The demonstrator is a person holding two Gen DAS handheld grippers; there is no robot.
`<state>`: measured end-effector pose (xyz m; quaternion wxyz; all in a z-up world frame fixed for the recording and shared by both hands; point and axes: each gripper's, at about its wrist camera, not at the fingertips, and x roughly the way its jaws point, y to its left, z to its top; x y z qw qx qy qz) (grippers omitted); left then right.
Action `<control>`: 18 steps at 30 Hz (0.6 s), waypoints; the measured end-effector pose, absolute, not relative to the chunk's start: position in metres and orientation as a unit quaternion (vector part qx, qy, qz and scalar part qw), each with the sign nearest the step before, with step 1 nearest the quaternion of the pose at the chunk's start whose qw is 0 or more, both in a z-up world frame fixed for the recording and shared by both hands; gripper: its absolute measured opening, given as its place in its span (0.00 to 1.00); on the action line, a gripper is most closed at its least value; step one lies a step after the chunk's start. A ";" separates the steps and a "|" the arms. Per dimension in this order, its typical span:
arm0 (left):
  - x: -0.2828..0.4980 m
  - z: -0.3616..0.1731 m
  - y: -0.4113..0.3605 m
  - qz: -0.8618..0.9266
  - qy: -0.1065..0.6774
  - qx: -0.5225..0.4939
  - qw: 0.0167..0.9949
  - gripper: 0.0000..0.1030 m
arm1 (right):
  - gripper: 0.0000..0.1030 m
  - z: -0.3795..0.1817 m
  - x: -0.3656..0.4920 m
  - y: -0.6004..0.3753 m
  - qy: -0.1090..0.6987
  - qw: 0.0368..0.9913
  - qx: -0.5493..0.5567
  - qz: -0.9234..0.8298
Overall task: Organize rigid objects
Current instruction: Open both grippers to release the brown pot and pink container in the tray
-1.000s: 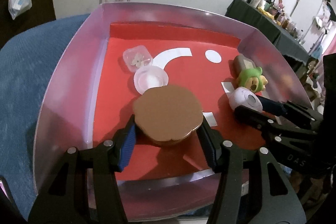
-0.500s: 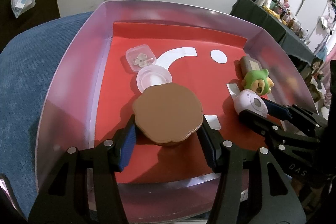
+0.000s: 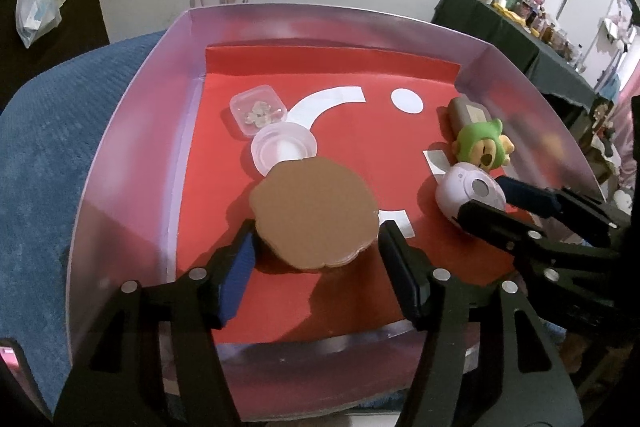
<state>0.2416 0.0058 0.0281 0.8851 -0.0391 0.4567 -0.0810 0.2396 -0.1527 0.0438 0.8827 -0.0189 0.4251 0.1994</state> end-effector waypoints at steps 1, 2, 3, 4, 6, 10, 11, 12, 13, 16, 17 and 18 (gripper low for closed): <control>0.241 0.029 0.005 -0.081 0.457 -0.039 0.885 0.58 | 0.58 0.045 0.238 -0.153 0.423 0.883 -0.018 0.200; 0.240 0.029 0.005 -0.082 0.457 -0.039 0.885 0.58 | 0.58 0.047 0.236 -0.154 0.422 0.884 -0.018 0.200; 0.239 0.029 0.005 -0.082 0.456 -0.040 0.885 0.58 | 0.59 0.049 0.234 -0.156 0.420 0.885 -0.017 0.201; 0.238 0.030 0.005 -0.083 0.455 -0.041 0.886 0.58 | 0.59 0.050 0.232 -0.157 0.419 0.885 -0.016 0.201; 0.236 0.031 0.006 -0.083 0.453 -0.040 0.887 0.58 | 0.59 0.051 0.229 -0.159 0.418 0.886 -0.016 0.201; 0.233 0.031 0.006 -0.080 0.455 -0.040 0.886 0.58 | 0.63 0.050 0.225 -0.164 0.419 0.886 -0.015 0.199; 0.232 0.030 0.005 -0.080 0.456 -0.040 0.886 0.58 | 0.63 0.050 0.225 -0.165 0.420 0.885 -0.013 0.200; 0.230 0.030 0.005 -0.080 0.456 -0.040 0.885 0.58 | 0.63 0.049 0.224 -0.166 0.420 0.885 -0.012 0.201; 0.229 0.029 0.005 -0.079 0.456 -0.039 0.886 0.58 | 0.63 0.049 0.223 -0.166 0.420 0.885 -0.013 0.202; 0.226 0.029 0.005 -0.078 0.455 -0.041 0.886 0.58 | 0.63 0.049 0.222 -0.165 0.421 0.884 -0.022 0.200; 0.225 0.029 0.006 -0.079 0.456 -0.043 0.886 0.58 | 0.63 0.047 0.222 -0.165 0.423 0.883 -0.025 0.201; 0.224 0.029 0.007 -0.080 0.456 -0.046 0.885 0.58 | 0.60 0.046 0.221 -0.166 0.425 0.882 -0.026 0.200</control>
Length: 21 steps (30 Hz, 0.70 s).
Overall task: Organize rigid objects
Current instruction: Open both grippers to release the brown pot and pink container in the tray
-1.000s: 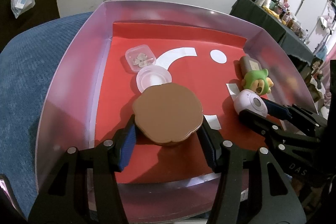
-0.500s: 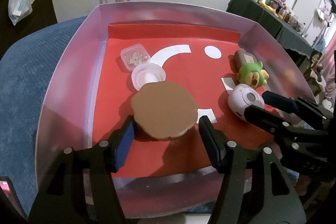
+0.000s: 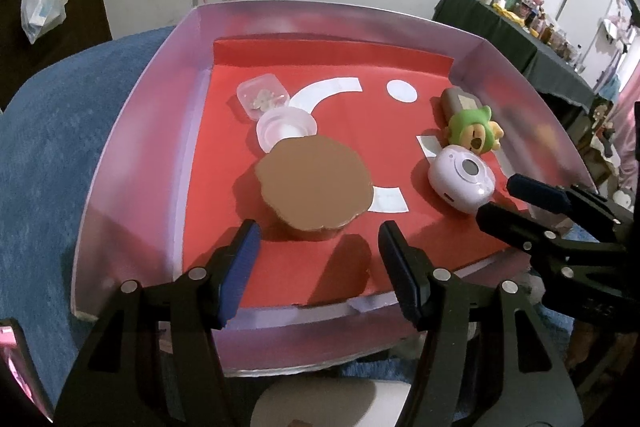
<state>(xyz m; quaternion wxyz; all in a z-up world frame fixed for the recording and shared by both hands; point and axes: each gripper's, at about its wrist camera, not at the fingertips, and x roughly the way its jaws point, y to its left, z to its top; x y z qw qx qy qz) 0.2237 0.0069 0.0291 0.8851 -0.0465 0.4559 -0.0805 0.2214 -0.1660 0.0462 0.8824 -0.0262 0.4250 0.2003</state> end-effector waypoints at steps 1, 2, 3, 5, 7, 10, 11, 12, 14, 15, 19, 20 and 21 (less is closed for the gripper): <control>0.223 0.029 0.007 -0.082 0.456 -0.049 0.885 0.58 | 0.58 0.045 0.221 -0.167 0.426 0.882 -0.032 0.198; 0.222 0.028 0.007 -0.082 0.457 -0.051 0.884 0.58 | 0.54 0.045 0.220 -0.167 0.426 0.882 -0.035 0.197; 0.220 0.028 0.008 -0.083 0.457 -0.052 0.884 0.58 | 0.51 0.045 0.220 -0.168 0.427 0.882 -0.036 0.196; 0.217 0.027 0.008 -0.082 0.455 -0.050 0.885 0.58 | 0.45 0.045 0.219 -0.171 0.430 0.880 -0.037 0.199; 0.214 0.026 0.008 -0.082 0.455 -0.049 0.885 0.58 | 0.44 0.047 0.218 -0.173 0.430 0.880 -0.037 0.197; 0.210 0.027 0.009 -0.083 0.454 -0.051 0.886 0.58 | 0.43 0.048 0.216 -0.174 0.429 0.881 -0.040 0.197; 0.209 0.027 0.009 -0.084 0.454 -0.052 0.886 0.58 | 0.43 0.048 0.215 -0.175 0.429 0.881 -0.042 0.196; 0.209 0.027 0.009 -0.085 0.453 -0.052 0.886 0.58 | 0.45 0.048 0.215 -0.174 0.429 0.881 -0.044 0.195; 0.208 0.026 0.009 -0.085 0.453 -0.051 0.886 0.58 | 0.56 0.049 0.213 -0.173 0.426 0.881 -0.042 0.201; 0.208 0.027 0.009 -0.085 0.452 -0.051 0.886 0.58 | 0.59 0.051 0.211 -0.171 0.423 0.882 -0.039 0.205; 0.206 0.030 0.008 -0.091 0.447 -0.052 0.888 0.58 | 0.69 0.057 0.204 -0.169 0.410 0.887 -0.033 0.211; 0.205 0.031 0.008 -0.092 0.446 -0.052 0.889 0.58 | 0.69 0.059 0.202 -0.170 0.408 0.887 -0.030 0.213; 0.204 0.032 0.008 -0.092 0.445 -0.051 0.889 0.58 | 0.69 0.059 0.201 -0.171 0.407 0.887 -0.028 0.216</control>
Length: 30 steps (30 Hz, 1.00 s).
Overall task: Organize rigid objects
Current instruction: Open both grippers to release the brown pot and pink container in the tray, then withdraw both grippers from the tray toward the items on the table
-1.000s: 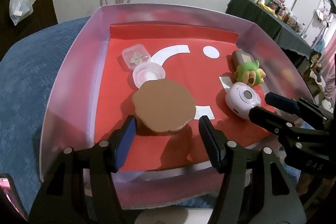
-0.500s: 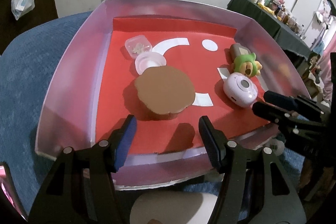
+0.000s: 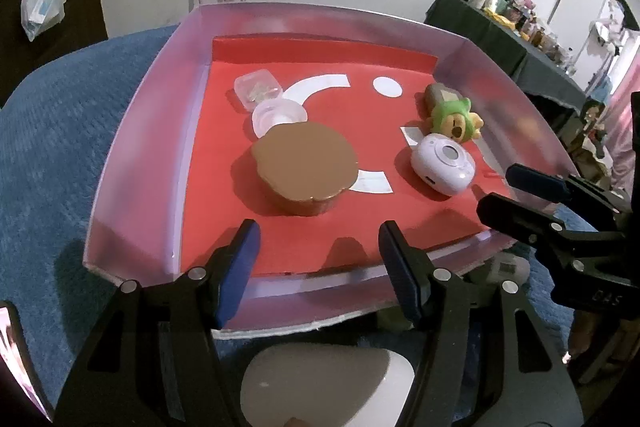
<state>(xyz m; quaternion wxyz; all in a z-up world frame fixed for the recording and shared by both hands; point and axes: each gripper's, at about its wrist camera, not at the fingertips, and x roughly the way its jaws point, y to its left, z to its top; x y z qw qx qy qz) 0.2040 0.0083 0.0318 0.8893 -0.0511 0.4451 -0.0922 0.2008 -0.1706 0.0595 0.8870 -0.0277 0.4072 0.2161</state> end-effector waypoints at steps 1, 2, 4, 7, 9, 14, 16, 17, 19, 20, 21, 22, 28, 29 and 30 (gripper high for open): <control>0.204 0.032 0.008 -0.092 0.444 -0.050 0.890 0.59 | 0.69 0.060 0.199 -0.172 0.406 0.887 -0.025 0.219; 0.202 0.033 0.008 -0.091 0.443 -0.050 0.891 0.59 | 0.70 0.061 0.197 -0.172 0.404 0.887 -0.024 0.220; 0.201 0.034 0.008 -0.087 0.440 -0.049 0.892 0.62 | 0.74 0.063 0.193 -0.173 0.402 0.888 -0.022 0.222; 0.196 0.038 0.010 -0.086 0.434 -0.051 0.895 0.62 | 0.79 0.067 0.187 -0.174 0.395 0.890 -0.018 0.226; 0.194 0.041 0.011 -0.084 0.430 -0.050 0.898 0.63 | 0.80 0.070 0.183 -0.174 0.390 0.892 -0.015 0.230; 0.187 0.047 0.010 -0.081 0.416 -0.049 0.904 0.84 | 0.91 0.079 0.172 -0.175 0.376 0.897 -0.010 0.234; 0.184 0.049 0.010 -0.083 0.412 -0.050 0.906 0.84 | 0.91 0.083 0.168 -0.175 0.370 0.899 -0.008 0.235; 0.183 0.050 0.010 -0.084 0.411 -0.052 0.906 0.84 | 0.93 0.085 0.166 -0.175 0.368 0.899 -0.007 0.236; 0.180 0.051 0.012 -0.083 0.408 -0.052 0.908 0.84 | 0.96 0.088 0.162 -0.175 0.363 0.901 -0.006 0.237; 0.179 0.052 0.012 -0.082 0.406 -0.051 0.909 0.86 | 0.97 0.089 0.160 -0.175 0.361 0.902 -0.006 0.238; 0.178 0.052 0.012 -0.083 0.405 -0.052 0.909 0.87 | 0.97 0.090 0.158 -0.175 0.358 0.903 -0.006 0.238; 0.177 0.052 0.012 -0.083 0.404 -0.054 0.909 0.91 | 0.97 0.092 0.156 -0.175 0.355 0.904 -0.006 0.238; 0.166 0.059 0.013 -0.081 0.391 -0.050 0.916 0.92 | 1.00 0.098 0.147 -0.176 0.345 0.907 0.000 0.240; 0.164 0.060 0.013 -0.080 0.388 -0.048 0.917 0.93 | 1.00 0.098 0.146 -0.176 0.344 0.908 0.000 0.240; 0.161 0.062 0.012 -0.079 0.386 -0.047 0.918 0.94 | 1.00 0.099 0.144 -0.177 0.342 0.908 0.000 0.240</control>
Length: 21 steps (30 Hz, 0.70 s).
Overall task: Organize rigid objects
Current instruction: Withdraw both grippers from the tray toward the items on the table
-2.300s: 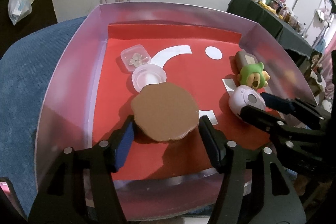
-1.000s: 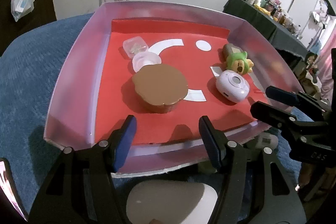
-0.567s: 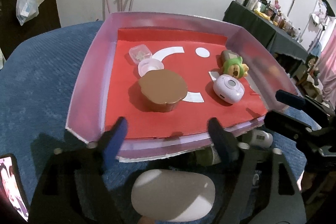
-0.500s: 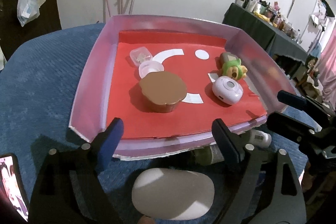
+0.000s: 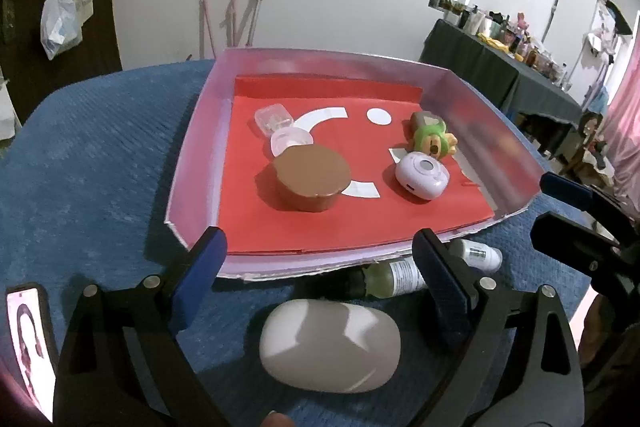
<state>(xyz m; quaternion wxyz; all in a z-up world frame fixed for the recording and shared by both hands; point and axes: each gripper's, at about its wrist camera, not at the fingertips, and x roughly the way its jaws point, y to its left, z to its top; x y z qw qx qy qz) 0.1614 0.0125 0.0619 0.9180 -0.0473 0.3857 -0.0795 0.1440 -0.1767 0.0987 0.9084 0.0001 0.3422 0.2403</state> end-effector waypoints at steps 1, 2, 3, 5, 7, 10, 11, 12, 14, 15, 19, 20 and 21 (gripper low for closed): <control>0.159 0.063 0.013 -0.081 0.384 -0.048 0.919 0.98 | 1.00 0.100 0.142 -0.177 0.340 0.909 0.001 0.240; 0.157 0.064 0.014 -0.082 0.382 -0.050 0.919 1.00 | 1.00 0.101 0.140 -0.177 0.339 0.910 0.001 0.241; 0.155 0.065 0.015 -0.083 0.379 -0.052 0.920 1.00 | 1.00 0.102 0.139 -0.177 0.337 0.910 0.002 0.241; 0.151 0.067 0.017 -0.082 0.375 -0.054 0.922 1.00 | 1.00 0.104 0.135 -0.177 0.334 0.911 0.002 0.241; 0.148 0.068 0.018 -0.080 0.372 -0.055 0.923 1.00 | 1.00 0.105 0.133 -0.176 0.331 0.912 0.002 0.242; 0.143 0.069 0.017 -0.078 0.368 -0.051 0.925 1.00 | 1.00 0.107 0.127 -0.176 0.327 0.913 0.001 0.243; 0.142 0.069 0.017 -0.078 0.367 -0.050 0.925 1.00 | 1.00 0.108 0.124 -0.176 0.325 0.914 0.000 0.243; 0.140 0.069 0.016 -0.077 0.367 -0.048 0.926 1.00 | 1.00 0.108 0.122 -0.176 0.324 0.914 0.001 0.244; 0.136 0.070 0.016 -0.077 0.365 -0.048 0.927 1.00 | 1.00 0.109 0.118 -0.177 0.321 0.915 0.003 0.245; 0.135 0.070 0.016 -0.077 0.364 -0.048 0.927 1.00 | 1.00 0.109 0.116 -0.177 0.320 0.915 0.004 0.246; 0.130 0.069 0.015 -0.080 0.364 -0.051 0.927 1.00 | 1.00 0.110 0.110 -0.176 0.318 0.915 0.004 0.246; 0.129 0.069 0.015 -0.081 0.364 -0.052 0.926 1.00 | 1.00 0.110 0.108 -0.176 0.318 0.916 0.004 0.246; 0.128 0.069 0.015 -0.081 0.364 -0.053 0.926 1.00 | 1.00 0.110 0.107 -0.177 0.317 0.916 0.004 0.246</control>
